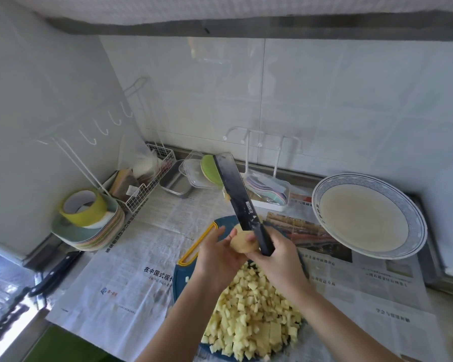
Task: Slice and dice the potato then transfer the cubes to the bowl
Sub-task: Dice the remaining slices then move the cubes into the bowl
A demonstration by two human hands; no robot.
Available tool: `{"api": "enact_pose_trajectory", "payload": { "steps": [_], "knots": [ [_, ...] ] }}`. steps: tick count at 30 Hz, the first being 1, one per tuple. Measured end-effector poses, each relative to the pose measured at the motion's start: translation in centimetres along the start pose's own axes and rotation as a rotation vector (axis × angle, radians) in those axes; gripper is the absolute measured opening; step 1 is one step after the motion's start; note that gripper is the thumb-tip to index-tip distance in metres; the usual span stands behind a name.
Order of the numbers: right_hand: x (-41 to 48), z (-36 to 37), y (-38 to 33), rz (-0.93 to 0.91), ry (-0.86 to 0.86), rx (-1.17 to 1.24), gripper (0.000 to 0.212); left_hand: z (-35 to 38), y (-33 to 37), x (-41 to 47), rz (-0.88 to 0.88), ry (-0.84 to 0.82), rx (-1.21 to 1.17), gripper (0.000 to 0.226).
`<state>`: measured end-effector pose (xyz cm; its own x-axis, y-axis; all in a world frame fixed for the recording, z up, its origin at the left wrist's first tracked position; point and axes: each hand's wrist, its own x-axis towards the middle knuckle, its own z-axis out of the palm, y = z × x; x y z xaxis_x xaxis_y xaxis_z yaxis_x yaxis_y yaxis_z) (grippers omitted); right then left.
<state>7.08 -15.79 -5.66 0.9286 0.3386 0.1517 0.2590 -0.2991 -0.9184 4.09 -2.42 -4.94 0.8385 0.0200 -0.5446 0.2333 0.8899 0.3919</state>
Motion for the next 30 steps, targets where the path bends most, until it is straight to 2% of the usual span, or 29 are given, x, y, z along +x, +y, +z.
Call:
{"api": "enact_pose_trajectory", "payload": {
  "steps": [4,7,10,12,14,17,22,25,28,30],
  "knots": [
    [-1.1,0.5,0.2,0.015,-0.019,0.007,0.02,-0.1,-0.6,0.5,0.06,0.144,0.146,0.019],
    [-1.9,0.8,0.1,-0.016,-0.001,0.004,0.032,-0.2,-0.8,0.3,0.106,0.208,0.13,0.018],
    [-2.6,1.2,0.4,0.014,0.049,0.022,0.039,-0.5,-1.2,0.4,0.179,0.244,0.201,0.007],
    [-3.1,1.6,0.1,0.105,0.113,0.153,0.029,-0.8,-1.2,0.6,0.214,0.252,0.21,0.006],
    [-3.1,2.1,-0.2,0.202,0.201,0.223,0.016,-1.1,-0.8,0.5,0.246,0.257,0.207,0.015],
    [-2.5,3.0,-0.4,0.364,0.272,0.228,0.032,-1.1,0.0,0.0,0.284,0.278,0.235,0.022],
    [-2.6,4.5,-1.3,0.57,0.301,0.481,0.034,-2.2,1.4,-0.5,0.254,0.211,0.313,0.052],
    [-3.0,5.4,-1.8,0.585,0.338,0.555,0.033,-2.4,2.0,-0.6,0.222,0.167,0.369,0.039],
    [-3.4,6.4,-2.3,0.6,0.365,0.57,0.03,-2.6,2.4,-0.4,0.233,0.23,0.442,0.019],
    [-3.6,7.0,-2.8,0.599,0.395,0.569,0.031,-3.1,2.8,-0.5,0.264,0.255,0.514,0.017]
  ]
}}
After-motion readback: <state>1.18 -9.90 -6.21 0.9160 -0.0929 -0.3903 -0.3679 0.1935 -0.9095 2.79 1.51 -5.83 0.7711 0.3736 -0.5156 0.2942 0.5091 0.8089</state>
